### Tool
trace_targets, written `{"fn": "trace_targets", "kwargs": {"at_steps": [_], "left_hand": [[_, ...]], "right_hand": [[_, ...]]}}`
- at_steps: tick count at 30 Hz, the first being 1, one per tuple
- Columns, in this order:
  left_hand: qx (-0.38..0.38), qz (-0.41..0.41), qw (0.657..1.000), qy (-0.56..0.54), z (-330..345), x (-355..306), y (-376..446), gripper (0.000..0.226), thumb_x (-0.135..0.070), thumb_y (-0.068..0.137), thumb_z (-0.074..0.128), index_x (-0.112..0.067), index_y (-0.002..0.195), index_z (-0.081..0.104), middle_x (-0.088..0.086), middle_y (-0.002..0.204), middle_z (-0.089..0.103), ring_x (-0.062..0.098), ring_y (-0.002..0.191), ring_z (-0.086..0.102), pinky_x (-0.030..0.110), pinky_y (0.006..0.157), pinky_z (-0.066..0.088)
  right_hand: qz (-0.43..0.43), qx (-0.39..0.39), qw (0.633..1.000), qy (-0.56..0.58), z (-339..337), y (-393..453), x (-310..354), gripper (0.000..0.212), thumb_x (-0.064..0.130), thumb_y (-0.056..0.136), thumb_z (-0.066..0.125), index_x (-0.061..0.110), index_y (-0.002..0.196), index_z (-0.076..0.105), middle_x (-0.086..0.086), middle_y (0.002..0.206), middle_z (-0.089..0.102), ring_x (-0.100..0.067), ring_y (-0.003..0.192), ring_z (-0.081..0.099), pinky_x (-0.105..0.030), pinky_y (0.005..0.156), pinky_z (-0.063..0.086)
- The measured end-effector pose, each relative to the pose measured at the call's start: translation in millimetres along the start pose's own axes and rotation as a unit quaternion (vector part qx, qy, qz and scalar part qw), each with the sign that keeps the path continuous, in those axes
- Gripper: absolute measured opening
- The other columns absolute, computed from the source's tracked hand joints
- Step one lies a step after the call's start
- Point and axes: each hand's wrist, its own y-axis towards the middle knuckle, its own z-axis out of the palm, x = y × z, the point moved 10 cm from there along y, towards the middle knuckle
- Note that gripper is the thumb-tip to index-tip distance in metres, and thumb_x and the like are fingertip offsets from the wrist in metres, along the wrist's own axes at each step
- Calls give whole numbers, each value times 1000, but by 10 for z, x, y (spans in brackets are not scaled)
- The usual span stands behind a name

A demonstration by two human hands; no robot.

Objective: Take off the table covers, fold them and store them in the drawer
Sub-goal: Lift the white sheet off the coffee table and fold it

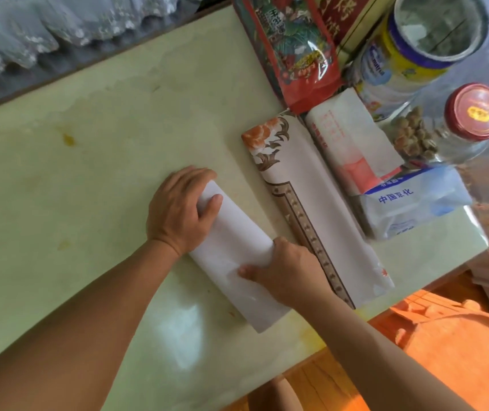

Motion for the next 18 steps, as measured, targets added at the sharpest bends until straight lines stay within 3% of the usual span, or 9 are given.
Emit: {"fn": "trace_targets", "kwargs": {"at_steps": [3,6,8,10,12,15,18], "left_hand": [[58,-86,986,-127,3,134,-24,51,-54,91,44,-21,126,63,-2,124,67,21,115,59,34,95,48],[122,-209,925,-292,56,334,-138,60,-67,84,42,-28,126,59,-10,126,63,10,117,56,20,97,41],[156,-260,910,-282,6,380,-180,66,-71,86,41,-25,127,66,0,130,66,19,123,57,24,98,40],[179,-232,945,-143,-146,188,-41,61,-61,100,38,-14,119,72,16,126,69,33,120,61,34,94,45],[166,-144,974,-44,-296,-277,284,70,-60,101,27,-10,102,74,26,115,69,42,110,63,41,86,47],[164,-51,985,1,-231,-984,875,71,-62,101,19,-12,79,64,23,92,69,42,86,61,39,70,44],[165,-12,986,18,29,-1408,1274,69,-60,104,17,-15,65,52,11,76,61,34,71,54,36,61,37]], "right_hand": [[-11,-29,999,14,-53,-117,61,58,76,74,65,25,97,49,5,85,56,-20,76,56,-34,63,46],[-47,-77,996,22,-108,-293,131,50,71,78,63,26,93,50,5,81,57,-21,74,56,-35,64,47],[-67,-79,994,31,-133,-366,131,51,73,77,62,25,94,53,5,82,61,-19,74,59,-38,67,53],[-71,-68,993,71,-180,-429,44,53,74,74,64,27,96,56,7,85,63,-15,76,61,-40,70,57],[-67,-70,986,138,-307,-511,-113,60,80,68,64,30,99,56,8,88,64,-12,79,63,-40,70,58],[-69,-139,966,207,-713,-556,-425,59,77,69,69,33,105,54,10,95,66,-13,87,64,-44,74,56],[-73,-174,959,214,-1050,-381,-682,57,66,80,69,37,124,47,8,112,64,-16,99,62,-43,82,54]]}}
